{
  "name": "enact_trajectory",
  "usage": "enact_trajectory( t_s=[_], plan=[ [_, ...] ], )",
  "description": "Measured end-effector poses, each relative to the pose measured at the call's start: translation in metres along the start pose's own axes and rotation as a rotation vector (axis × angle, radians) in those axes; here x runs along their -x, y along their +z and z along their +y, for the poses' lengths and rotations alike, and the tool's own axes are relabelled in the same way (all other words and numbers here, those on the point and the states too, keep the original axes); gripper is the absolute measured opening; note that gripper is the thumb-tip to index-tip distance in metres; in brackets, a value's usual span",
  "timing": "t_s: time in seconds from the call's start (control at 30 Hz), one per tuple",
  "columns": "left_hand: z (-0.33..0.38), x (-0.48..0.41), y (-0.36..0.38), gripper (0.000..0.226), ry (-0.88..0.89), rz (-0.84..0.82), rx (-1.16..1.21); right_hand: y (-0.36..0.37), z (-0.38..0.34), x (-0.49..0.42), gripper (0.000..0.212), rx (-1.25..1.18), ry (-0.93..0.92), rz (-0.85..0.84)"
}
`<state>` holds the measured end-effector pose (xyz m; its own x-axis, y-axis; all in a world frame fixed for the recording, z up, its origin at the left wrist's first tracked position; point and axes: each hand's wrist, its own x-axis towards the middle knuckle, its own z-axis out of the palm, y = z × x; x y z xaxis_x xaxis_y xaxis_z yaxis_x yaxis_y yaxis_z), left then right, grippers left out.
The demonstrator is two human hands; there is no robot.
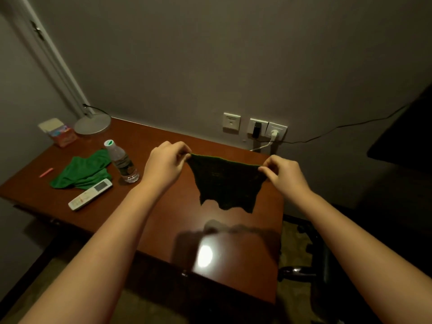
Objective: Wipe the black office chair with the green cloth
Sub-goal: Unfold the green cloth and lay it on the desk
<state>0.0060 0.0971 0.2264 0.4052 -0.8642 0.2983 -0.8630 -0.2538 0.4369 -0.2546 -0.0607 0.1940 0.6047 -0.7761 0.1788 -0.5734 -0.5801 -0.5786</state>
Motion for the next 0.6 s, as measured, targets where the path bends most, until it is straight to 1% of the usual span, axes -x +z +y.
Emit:
enact_trajectory(
  t_s=[0.13, 0.23, 0.33, 0.4, 0.47, 0.6],
  plan=[
    [-0.015, -0.020, 0.019, 0.007, 0.057, -0.014, 0.011, 0.018, 0.014, -0.013, 0.011, 0.014, 0.051, 0.012],
    [-0.026, -0.010, 0.047, 0.006, 0.082, -0.092, 0.023, 0.037, 0.031, 0.000, 0.014, 0.038, 0.123, -0.011],
    [-0.039, 0.015, 0.080, 0.004, 0.116, -0.230, -0.002, 0.065, 0.050, 0.026, 0.015, 0.048, 0.207, -0.106],
    [-0.051, 0.037, 0.104, 0.004, 0.150, -0.316, -0.011, 0.087, 0.062, 0.050, 0.015, 0.029, 0.298, -0.174],
    [-0.064, 0.063, 0.129, 0.002, 0.158, -0.450, -0.051, 0.111, 0.073, 0.081, 0.014, 0.005, 0.395, -0.262],
    [-0.088, 0.114, 0.171, 0.012, 0.189, -0.694, -0.076, 0.147, 0.084, 0.139, 0.013, -0.019, 0.506, -0.448]
  ],
)
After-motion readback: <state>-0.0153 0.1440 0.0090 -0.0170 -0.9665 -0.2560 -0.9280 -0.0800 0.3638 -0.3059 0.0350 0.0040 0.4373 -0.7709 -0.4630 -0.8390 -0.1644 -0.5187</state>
